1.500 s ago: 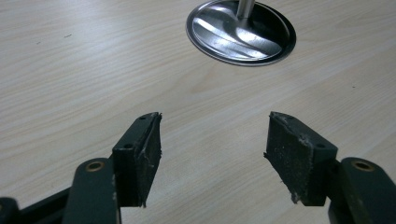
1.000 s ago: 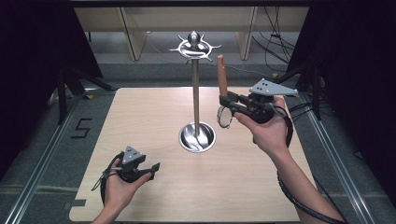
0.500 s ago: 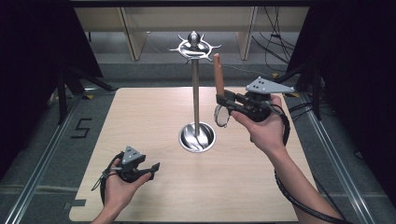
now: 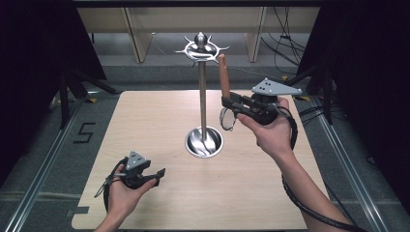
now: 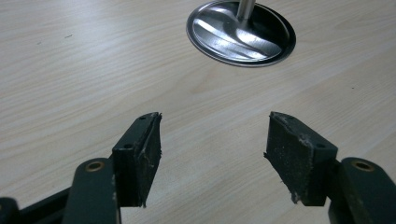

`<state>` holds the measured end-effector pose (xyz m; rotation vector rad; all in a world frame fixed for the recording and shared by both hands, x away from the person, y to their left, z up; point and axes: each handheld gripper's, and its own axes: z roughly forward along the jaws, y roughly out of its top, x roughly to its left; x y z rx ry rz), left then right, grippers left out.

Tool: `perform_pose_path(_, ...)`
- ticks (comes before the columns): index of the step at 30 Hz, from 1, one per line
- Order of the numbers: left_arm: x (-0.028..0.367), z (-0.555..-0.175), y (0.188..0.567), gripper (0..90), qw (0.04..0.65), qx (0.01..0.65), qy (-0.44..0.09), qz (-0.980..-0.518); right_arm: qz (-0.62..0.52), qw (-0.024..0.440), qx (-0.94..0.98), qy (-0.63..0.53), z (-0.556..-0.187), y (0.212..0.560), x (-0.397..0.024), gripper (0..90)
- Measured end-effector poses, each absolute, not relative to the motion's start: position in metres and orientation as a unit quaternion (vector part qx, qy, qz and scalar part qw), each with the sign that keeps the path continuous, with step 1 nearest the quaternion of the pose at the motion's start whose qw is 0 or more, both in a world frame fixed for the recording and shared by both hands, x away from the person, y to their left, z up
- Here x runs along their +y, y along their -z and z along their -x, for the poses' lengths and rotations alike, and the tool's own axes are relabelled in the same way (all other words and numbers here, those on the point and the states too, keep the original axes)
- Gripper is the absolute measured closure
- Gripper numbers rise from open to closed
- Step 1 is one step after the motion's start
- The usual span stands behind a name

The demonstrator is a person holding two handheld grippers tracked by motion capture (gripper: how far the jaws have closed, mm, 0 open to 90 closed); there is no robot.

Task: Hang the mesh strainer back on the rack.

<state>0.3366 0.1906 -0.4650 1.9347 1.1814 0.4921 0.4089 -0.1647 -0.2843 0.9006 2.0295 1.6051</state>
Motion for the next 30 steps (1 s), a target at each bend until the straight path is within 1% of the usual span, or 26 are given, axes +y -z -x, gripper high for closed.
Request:
perform_pose_path(9,0.191,-0.337,0.465,34.8,0.401,0.468,-0.194,-0.764,-0.312,0.213,0.723,-0.578,-0.413,0.283,-0.163,69.9)
perform_pose_path(18,0.191,-0.337,0.465,34.8,0.403,0.470,-0.193,-0.761,-0.331,0.198,0.721,-0.576,-0.413,0.285,-0.159,69.8)
perform_pose_path(19,0.191,-0.337,0.465,34.8,0.403,0.470,-0.193,-0.761,-0.318,0.214,0.722,-0.576,-0.416,0.286,-0.160,69.9)
perform_pose_path(22,0.191,-0.337,0.465,34.8,0.403,0.470,-0.193,-0.761,-0.326,0.203,0.722,-0.575,-0.415,0.286,-0.158,69.9)
perform_pose_path(25,0.191,-0.337,0.465,34.8,0.403,0.470,-0.194,-0.761,-0.322,0.214,0.721,-0.575,-0.417,0.286,-0.158,69.9)
perform_pose_path(26,0.191,-0.337,0.465,34.8,0.403,0.470,-0.194,-0.761,-0.329,0.202,0.720,-0.576,-0.416,0.286,-0.156,69.8)
perform_pose_path(28,0.191,-0.337,0.465,34.8,0.401,0.470,-0.193,-0.762,-0.333,0.201,0.719,-0.575,-0.416,0.287,-0.155,69.9)
perform_pose_path(29,0.191,-0.337,0.465,34.8,0.401,0.470,-0.194,-0.762,-0.325,0.215,0.720,-0.574,-0.418,0.287,-0.155,69.8)
perform_pose_path(30,0.191,-0.337,0.465,34.8,0.401,0.470,-0.194,-0.762,-0.325,0.215,0.720,-0.574,-0.418,0.287,-0.155,69.8)
